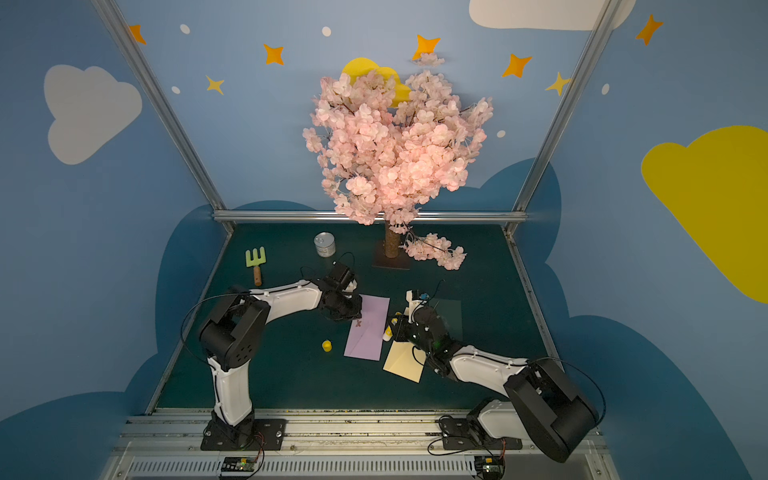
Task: Seal the envelope with a glue stick
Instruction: Seal the envelope at the center of the board.
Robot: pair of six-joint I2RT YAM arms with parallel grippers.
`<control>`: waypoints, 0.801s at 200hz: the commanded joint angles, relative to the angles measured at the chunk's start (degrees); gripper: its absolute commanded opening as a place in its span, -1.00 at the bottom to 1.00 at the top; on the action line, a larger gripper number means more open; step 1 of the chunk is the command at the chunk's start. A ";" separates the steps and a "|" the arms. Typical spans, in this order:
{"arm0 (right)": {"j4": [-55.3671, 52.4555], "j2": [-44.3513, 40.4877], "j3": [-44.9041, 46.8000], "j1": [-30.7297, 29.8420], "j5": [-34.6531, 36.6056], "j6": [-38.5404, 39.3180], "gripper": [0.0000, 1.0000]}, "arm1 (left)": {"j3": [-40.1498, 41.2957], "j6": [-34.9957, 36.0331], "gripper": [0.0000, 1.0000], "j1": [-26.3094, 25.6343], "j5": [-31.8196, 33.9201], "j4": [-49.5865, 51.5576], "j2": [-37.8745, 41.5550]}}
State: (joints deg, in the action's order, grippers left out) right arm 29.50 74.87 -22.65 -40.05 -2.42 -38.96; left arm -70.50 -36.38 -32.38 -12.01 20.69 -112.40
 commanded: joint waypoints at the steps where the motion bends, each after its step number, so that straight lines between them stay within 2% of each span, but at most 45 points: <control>1: -0.32 -1.44 0.00 0.24 0.57 0.40 -1.00 | 2.38 0.56 -0.95 -0.82 -0.01 2.54 0.27; 64: -0.95 -2.16 0.32 0.24 0.66 0.46 -1.00 | 7.18 -2.08 -0.95 -4.59 -0.73 1.31 3.55; 160: -2.08 -3.94 0.97 0.33 1.27 0.48 -1.00 | 14.12 -3.79 -0.95 -4.80 0.86 1.00 6.72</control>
State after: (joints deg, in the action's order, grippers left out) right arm 28.14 71.94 -22.48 -39.99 -1.98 -38.76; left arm -59.40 -39.70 -36.84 -13.23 15.46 -105.32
